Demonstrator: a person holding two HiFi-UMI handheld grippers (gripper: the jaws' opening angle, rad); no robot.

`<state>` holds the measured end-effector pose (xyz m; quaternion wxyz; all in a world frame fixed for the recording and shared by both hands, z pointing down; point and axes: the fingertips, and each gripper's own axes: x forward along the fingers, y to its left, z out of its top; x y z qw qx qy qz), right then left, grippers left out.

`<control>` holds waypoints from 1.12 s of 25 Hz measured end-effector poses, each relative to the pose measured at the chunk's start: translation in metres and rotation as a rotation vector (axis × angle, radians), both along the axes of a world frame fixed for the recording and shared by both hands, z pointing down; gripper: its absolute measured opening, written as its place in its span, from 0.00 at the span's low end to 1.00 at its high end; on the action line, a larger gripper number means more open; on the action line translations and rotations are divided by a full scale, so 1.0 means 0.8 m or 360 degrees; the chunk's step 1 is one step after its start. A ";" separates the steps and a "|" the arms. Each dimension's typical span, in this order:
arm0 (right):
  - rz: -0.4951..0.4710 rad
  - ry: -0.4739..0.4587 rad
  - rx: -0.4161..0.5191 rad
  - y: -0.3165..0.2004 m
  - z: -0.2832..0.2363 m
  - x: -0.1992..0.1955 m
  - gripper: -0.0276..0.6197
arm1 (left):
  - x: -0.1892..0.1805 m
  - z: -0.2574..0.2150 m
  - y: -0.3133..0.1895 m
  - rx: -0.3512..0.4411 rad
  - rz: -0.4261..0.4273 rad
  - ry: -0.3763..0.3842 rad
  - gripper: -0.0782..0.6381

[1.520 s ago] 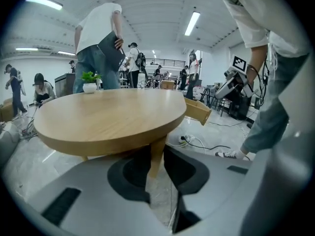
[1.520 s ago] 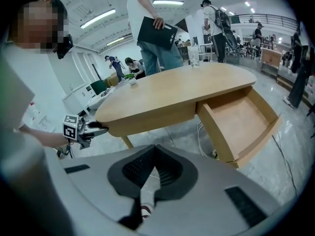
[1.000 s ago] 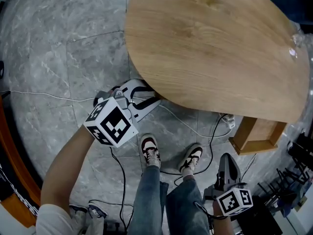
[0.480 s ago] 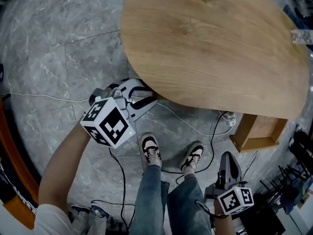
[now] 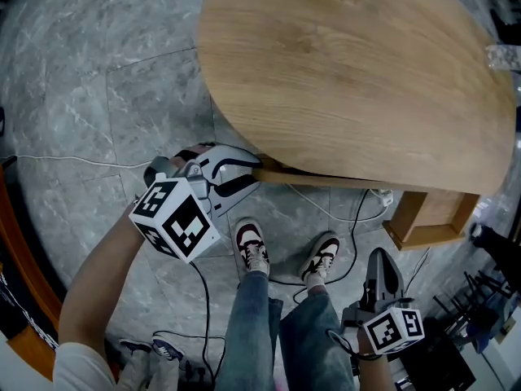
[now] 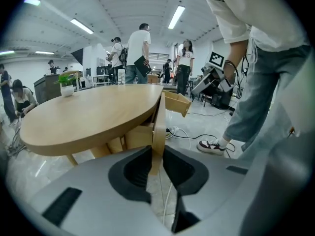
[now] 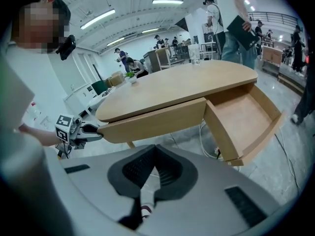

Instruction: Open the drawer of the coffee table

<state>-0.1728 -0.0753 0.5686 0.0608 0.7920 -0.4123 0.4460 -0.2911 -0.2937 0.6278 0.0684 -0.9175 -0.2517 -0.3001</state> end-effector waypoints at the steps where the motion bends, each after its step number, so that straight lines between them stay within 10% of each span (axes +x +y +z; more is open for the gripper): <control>1: -0.0004 0.0002 -0.0001 0.000 0.001 -0.001 0.04 | -0.003 -0.001 0.003 -0.0002 0.0008 -0.0001 0.20; 28: -0.0047 -0.0002 -0.0045 0.019 0.011 -0.013 0.04 | -0.043 -0.004 0.062 -0.0059 0.0074 -0.0065 0.20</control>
